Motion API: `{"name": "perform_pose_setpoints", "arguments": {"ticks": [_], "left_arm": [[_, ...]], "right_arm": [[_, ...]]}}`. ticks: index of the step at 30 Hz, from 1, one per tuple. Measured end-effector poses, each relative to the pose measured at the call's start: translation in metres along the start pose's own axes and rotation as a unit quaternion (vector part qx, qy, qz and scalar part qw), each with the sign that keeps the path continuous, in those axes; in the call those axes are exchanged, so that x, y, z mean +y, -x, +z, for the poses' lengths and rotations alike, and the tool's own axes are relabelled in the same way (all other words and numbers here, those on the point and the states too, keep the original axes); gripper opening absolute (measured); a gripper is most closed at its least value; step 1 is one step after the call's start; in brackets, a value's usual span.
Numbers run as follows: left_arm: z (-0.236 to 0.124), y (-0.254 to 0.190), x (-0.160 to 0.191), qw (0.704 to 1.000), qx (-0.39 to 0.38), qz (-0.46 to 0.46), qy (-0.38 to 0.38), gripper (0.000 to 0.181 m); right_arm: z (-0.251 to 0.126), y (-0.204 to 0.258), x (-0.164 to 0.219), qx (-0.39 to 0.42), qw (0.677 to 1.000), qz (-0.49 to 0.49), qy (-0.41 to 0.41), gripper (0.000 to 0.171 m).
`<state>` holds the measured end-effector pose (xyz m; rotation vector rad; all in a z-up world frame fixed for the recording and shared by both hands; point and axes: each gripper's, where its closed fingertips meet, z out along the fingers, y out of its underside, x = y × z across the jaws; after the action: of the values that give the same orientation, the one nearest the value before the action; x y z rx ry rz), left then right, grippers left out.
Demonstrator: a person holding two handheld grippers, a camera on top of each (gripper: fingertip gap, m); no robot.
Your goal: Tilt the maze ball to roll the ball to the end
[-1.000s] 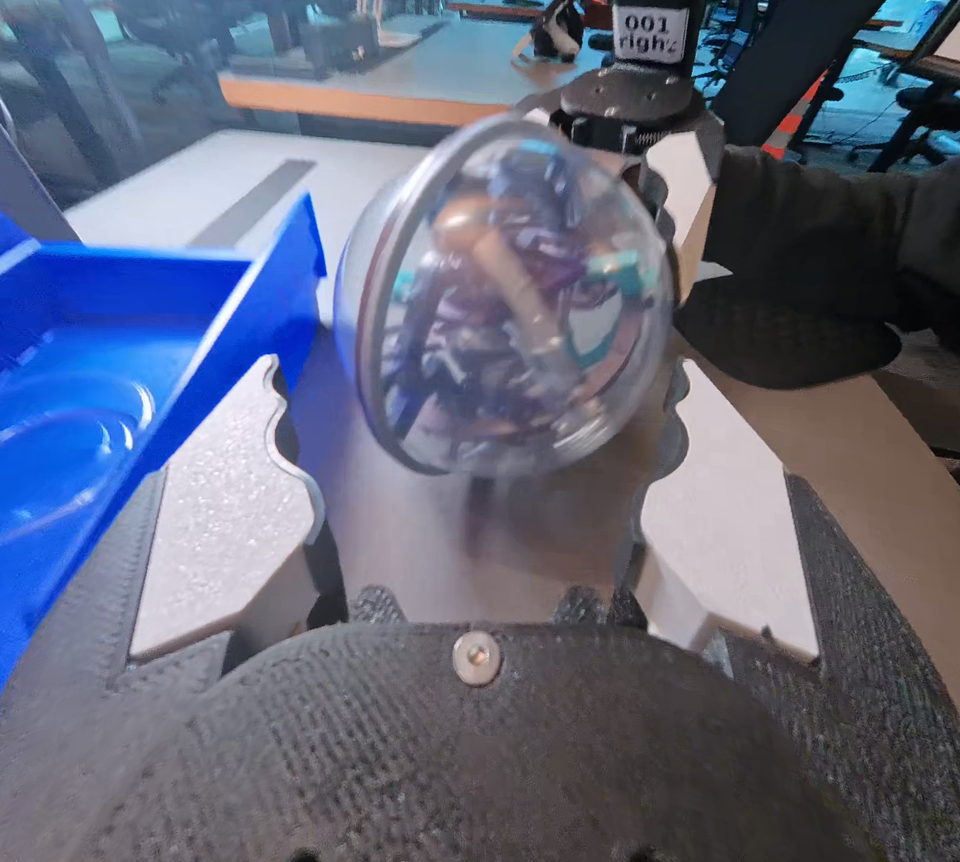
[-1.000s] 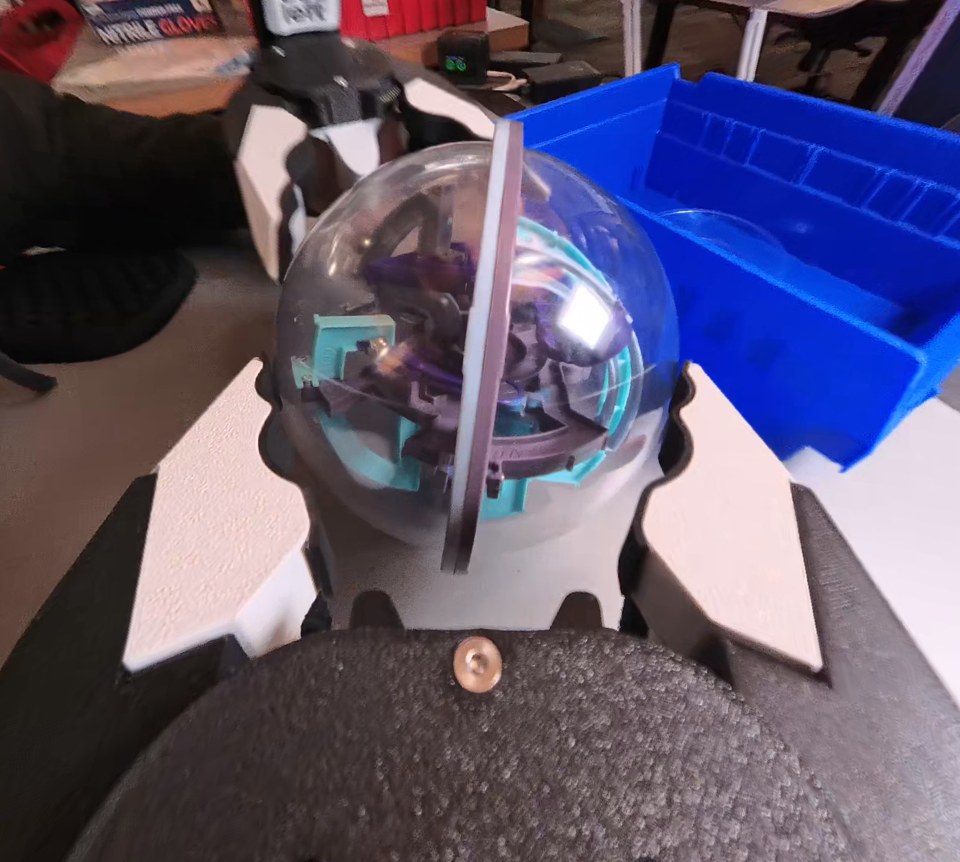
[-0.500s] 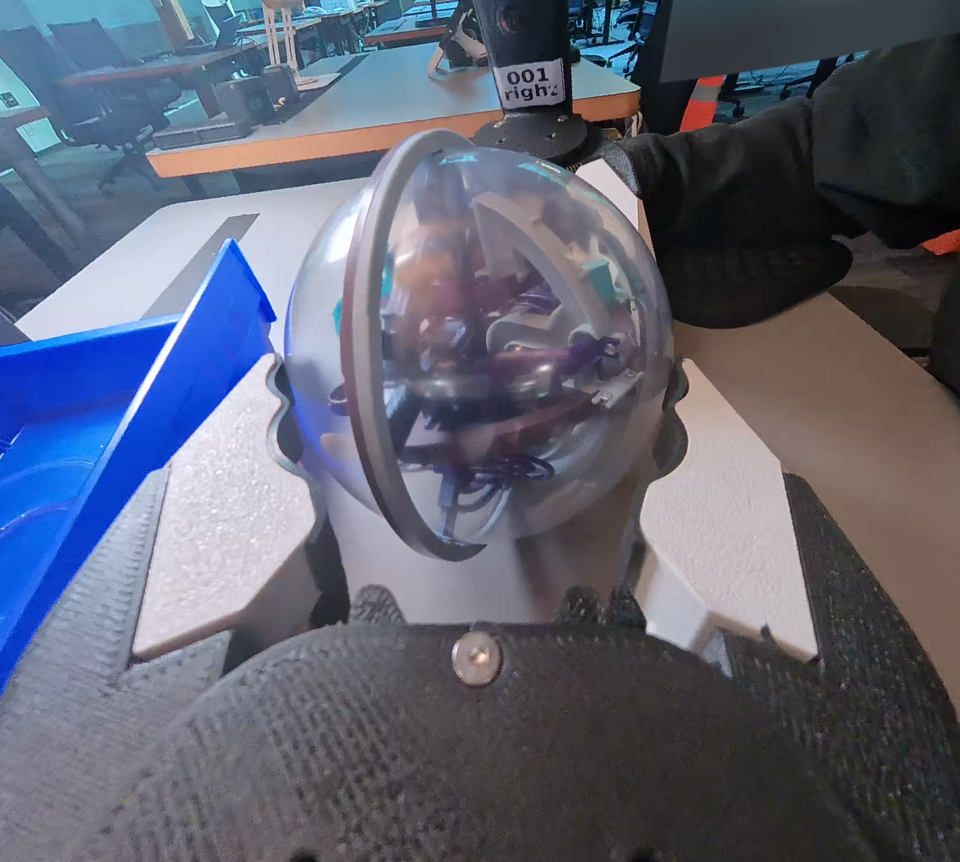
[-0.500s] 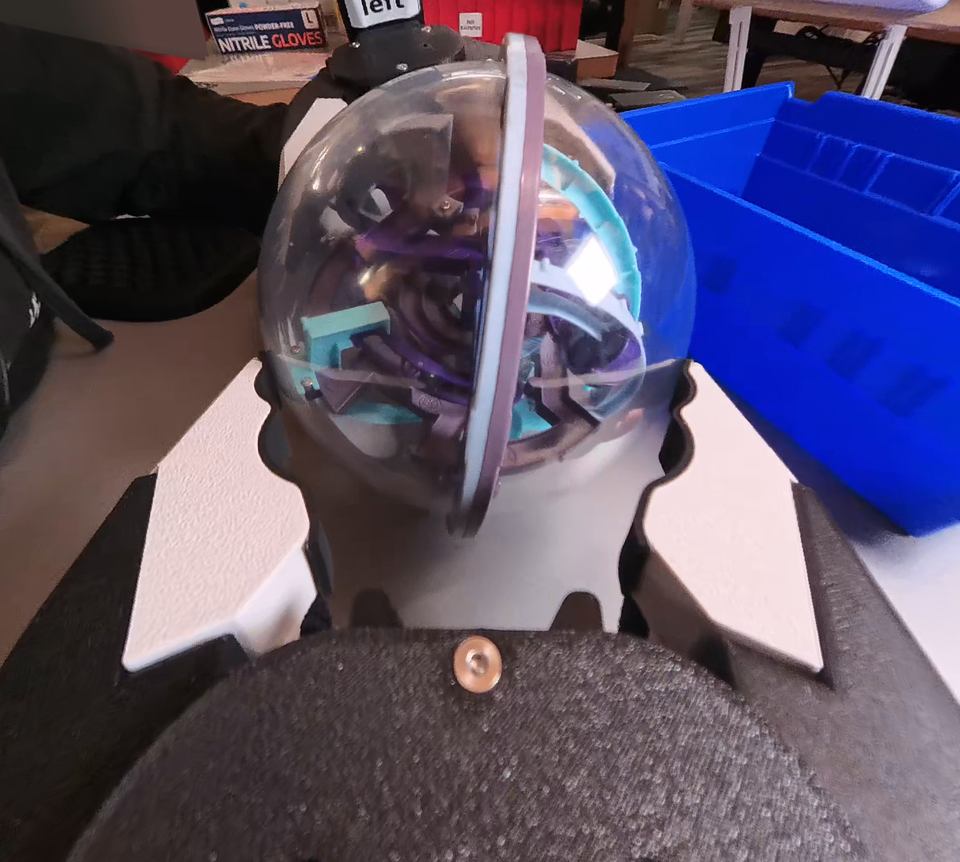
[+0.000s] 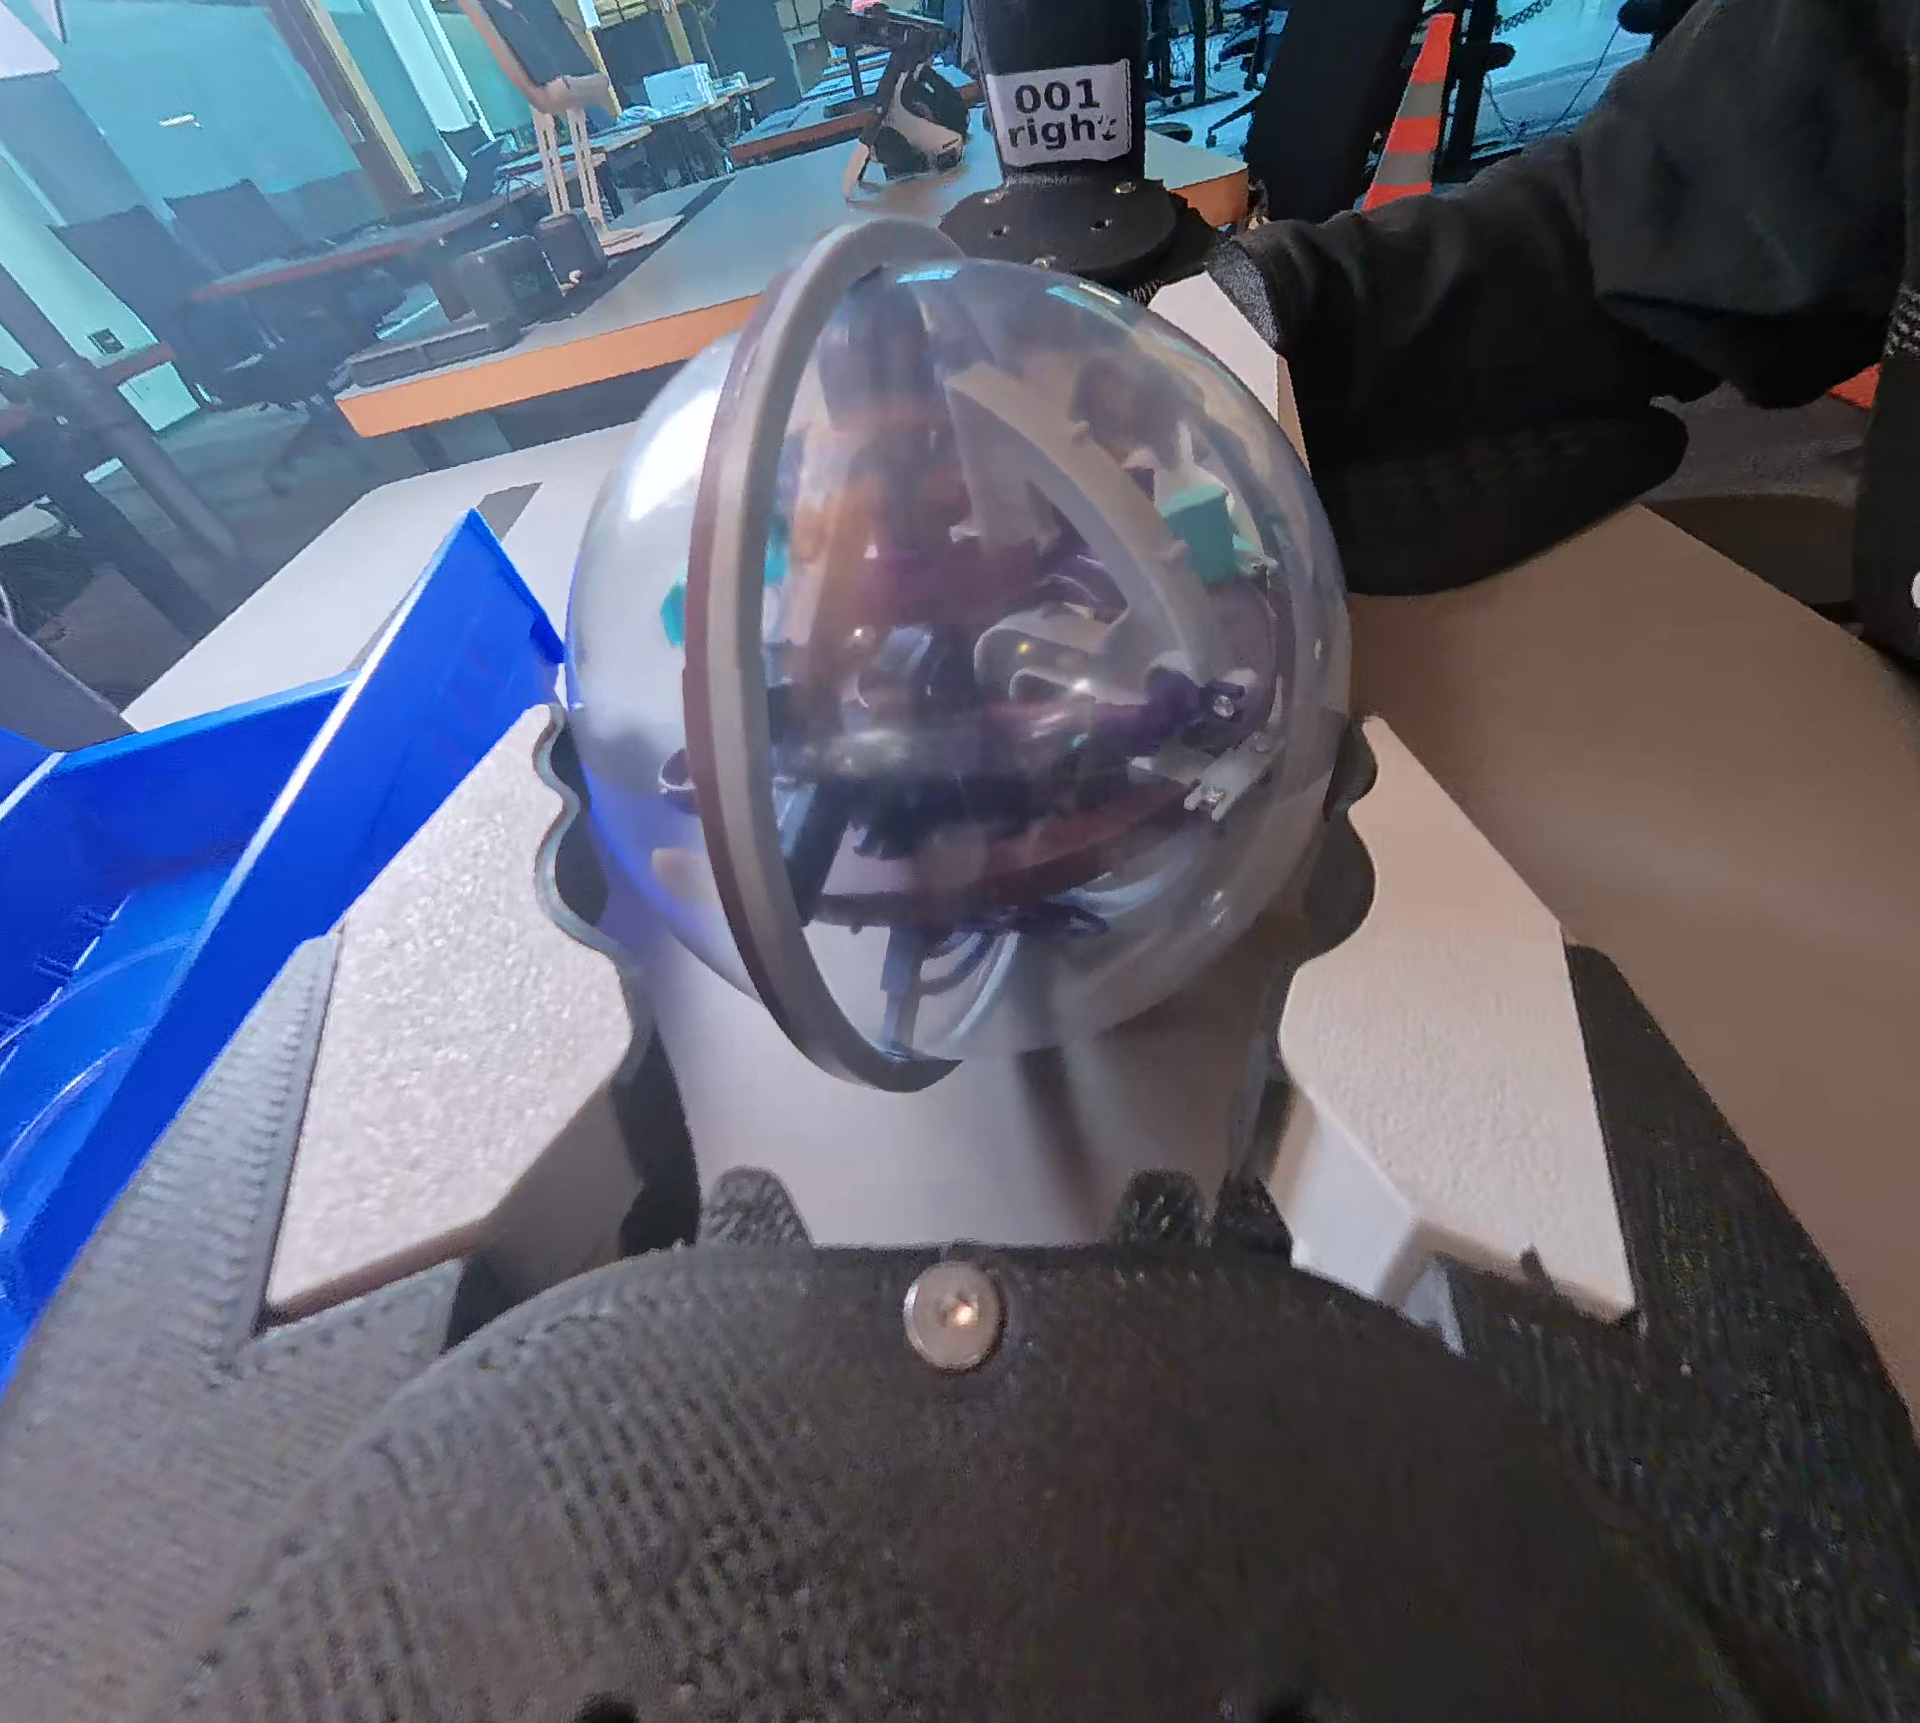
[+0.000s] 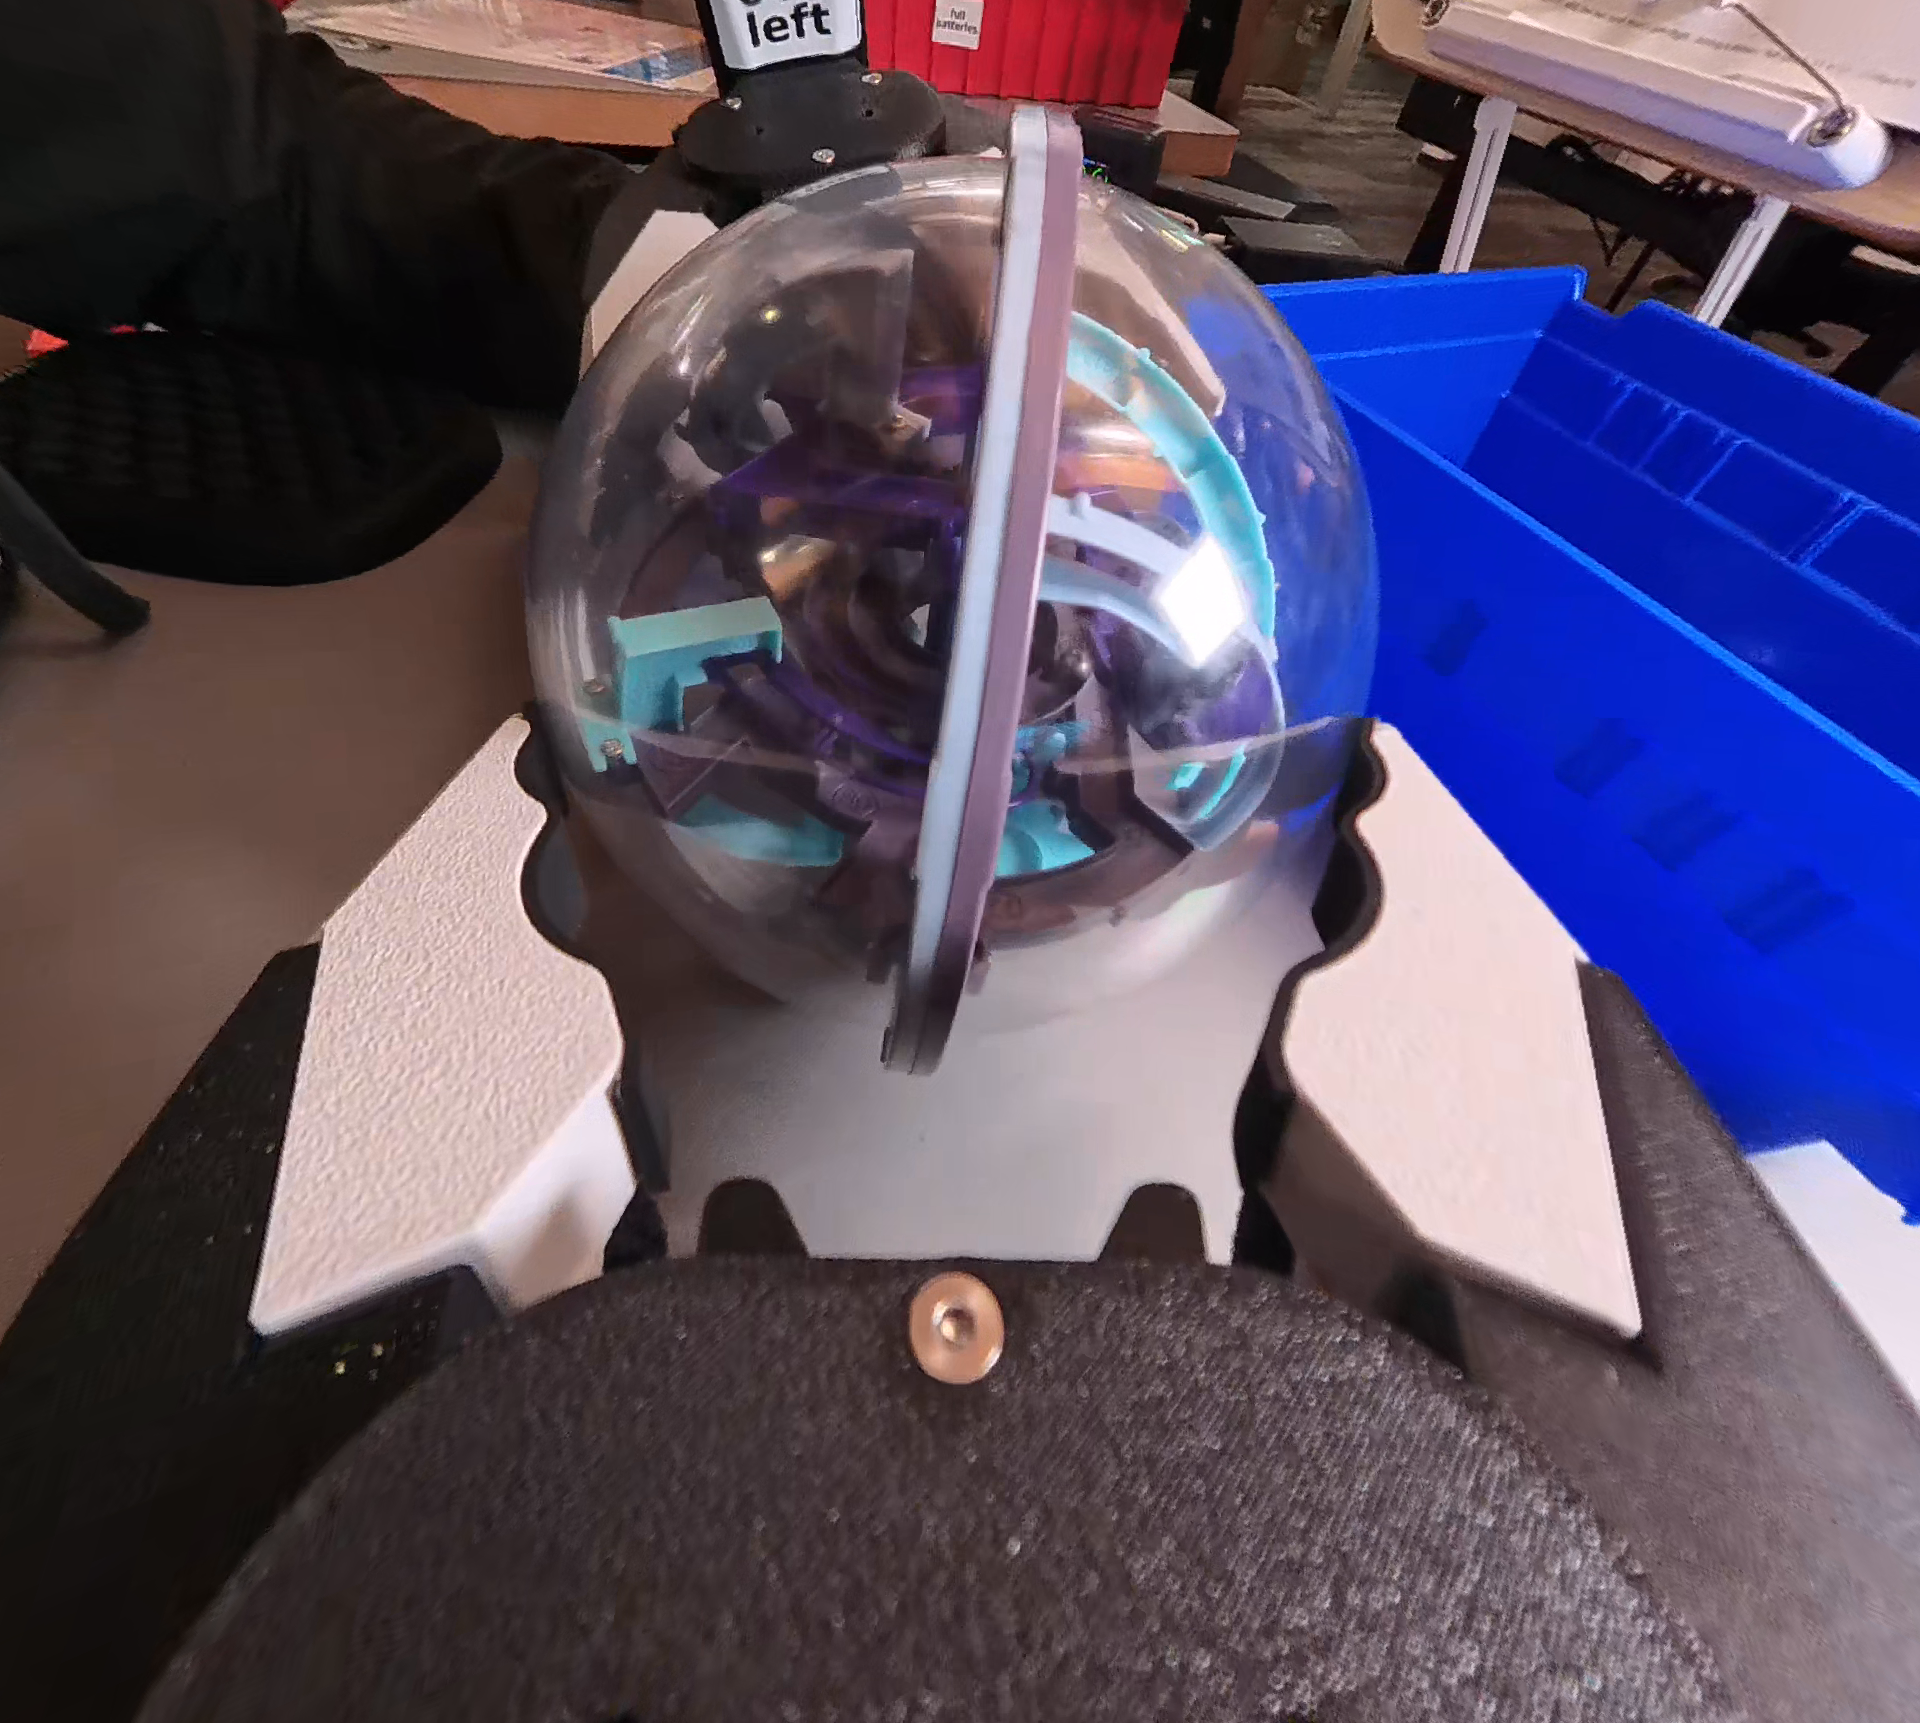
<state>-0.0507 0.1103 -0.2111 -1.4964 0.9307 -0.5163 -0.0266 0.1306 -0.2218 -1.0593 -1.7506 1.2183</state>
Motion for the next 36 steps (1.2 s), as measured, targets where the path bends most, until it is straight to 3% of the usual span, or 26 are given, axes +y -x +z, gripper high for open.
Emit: {"name": "perform_pose_setpoints", "arguments": {"ticks": [36], "left_arm": [[0.001, 0.010, 0.008, 0.996, -0.007, -0.082, -0.031, 0.135]], "right_arm": [[-0.003, -0.011, -0.001, 0.009, 0.999, 0.039, -0.016, 0.142]]}}
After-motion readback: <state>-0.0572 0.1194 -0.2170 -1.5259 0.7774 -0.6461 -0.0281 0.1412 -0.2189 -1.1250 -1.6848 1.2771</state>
